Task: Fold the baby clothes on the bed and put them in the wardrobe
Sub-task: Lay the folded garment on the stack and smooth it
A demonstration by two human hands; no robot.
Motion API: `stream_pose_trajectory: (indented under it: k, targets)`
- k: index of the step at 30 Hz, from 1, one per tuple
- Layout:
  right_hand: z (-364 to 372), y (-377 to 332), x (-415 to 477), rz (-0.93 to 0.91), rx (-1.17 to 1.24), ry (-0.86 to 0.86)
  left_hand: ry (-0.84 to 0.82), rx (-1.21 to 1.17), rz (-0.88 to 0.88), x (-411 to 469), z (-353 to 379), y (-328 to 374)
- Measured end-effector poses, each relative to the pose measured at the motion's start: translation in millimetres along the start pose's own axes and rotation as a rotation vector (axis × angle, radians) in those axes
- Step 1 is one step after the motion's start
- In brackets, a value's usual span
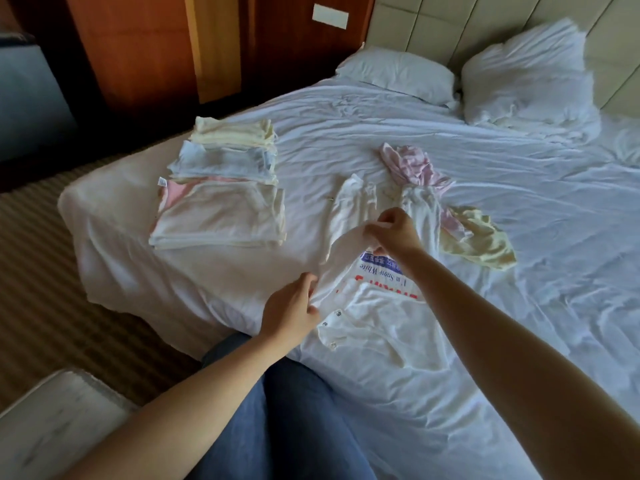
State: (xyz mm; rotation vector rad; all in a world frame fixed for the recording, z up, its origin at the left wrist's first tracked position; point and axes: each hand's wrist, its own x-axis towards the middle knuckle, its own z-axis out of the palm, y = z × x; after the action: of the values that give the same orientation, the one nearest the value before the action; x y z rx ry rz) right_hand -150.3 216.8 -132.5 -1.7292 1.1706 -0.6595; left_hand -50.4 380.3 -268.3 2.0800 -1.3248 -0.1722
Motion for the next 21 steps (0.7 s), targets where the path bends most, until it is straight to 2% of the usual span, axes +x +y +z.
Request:
stream_pose_trajectory:
  k: [5,10,12,15,16,19,21]
  targets:
    - [-38,29,-9,-0.017,0.022,0.096,0.014,0.045,0.001,4,-8,17]
    - [-56,71,-26,-0.042,-0.049,0.15,0.003,0.198,0.111,5,-11,24]
    - [-59,92,-34,-0.026,-0.182,0.139,-0.031,0.28,0.135,6,-13,23]
    - [-62,119,-48,0.02,-0.549,0.046,-0.113,0.477,0.159,6,-14,22]
    - [-63,124,-51,0.016,-0.6,0.051,-0.1,0.491,0.156,7,-14,21]
    - [-61,126,-59,-0.163,-0.599,0.167,-0.024,0.409,0.227,12,-7,25]
    - [-57,125,-60,-0.336,-0.638,0.161,-0.01,0.342,0.342,16,0,32]
